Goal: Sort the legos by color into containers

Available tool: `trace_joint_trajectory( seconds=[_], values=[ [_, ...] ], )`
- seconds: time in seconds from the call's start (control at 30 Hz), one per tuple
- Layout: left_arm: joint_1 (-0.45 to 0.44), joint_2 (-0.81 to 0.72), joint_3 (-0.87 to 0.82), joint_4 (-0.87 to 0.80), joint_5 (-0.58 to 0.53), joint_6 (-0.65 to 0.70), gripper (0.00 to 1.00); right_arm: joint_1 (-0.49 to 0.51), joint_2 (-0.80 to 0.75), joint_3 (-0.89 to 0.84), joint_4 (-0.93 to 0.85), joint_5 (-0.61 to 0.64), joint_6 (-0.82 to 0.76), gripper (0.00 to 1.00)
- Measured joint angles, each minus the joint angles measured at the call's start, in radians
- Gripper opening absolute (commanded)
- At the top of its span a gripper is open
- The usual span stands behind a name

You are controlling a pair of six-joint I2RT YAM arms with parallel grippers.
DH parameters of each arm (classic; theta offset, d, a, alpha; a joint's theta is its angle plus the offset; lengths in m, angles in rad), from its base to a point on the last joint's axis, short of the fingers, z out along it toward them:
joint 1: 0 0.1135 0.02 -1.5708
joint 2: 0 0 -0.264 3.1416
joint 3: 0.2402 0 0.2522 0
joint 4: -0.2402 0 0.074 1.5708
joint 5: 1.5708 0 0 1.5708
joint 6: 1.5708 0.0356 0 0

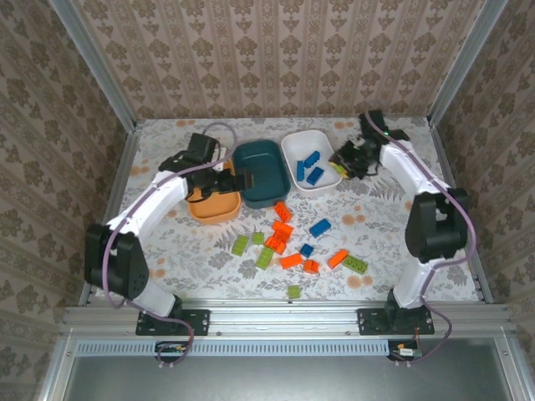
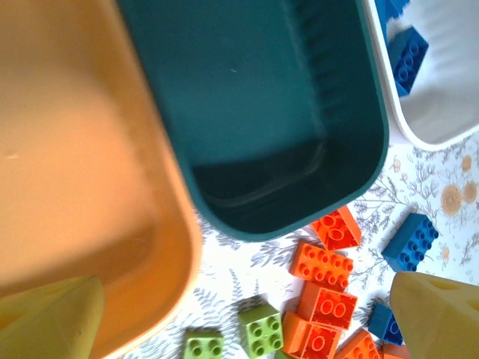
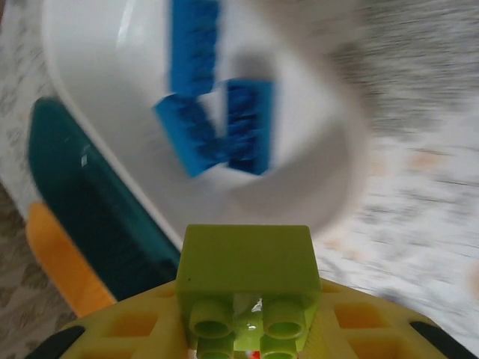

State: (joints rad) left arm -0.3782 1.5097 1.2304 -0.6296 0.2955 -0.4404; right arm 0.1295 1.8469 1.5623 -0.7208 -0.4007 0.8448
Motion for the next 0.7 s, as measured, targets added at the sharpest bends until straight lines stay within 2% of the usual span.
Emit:
trace_joint_trajectory(
  seconds=[0.2,0.4,0.57,0.7],
  values=[
    [0.101,-0.177,-0.127,-0.005,0.0,-0.024,1.0,0.171,0.242,0.286,0.007,-0.077,0.004,0.34],
    [0.159,-0.277,-0.202,-0.029,0.004,-0.037,1.0,0.278,0.432,0.511,-0.025,-0.119,0.02,0.35],
    [0.188,-0.304,-0.219,-0.045,0.015,-0.037,1.0,0.318,0.55,0.646,-0.072,-0.134,0.026,0.46],
    [0.213,-0.309,-0.222,-0.055,0.026,-0.037,1.0,0.32,0.581,0.676,-0.094,-0.135,0.036,0.55]
  ],
)
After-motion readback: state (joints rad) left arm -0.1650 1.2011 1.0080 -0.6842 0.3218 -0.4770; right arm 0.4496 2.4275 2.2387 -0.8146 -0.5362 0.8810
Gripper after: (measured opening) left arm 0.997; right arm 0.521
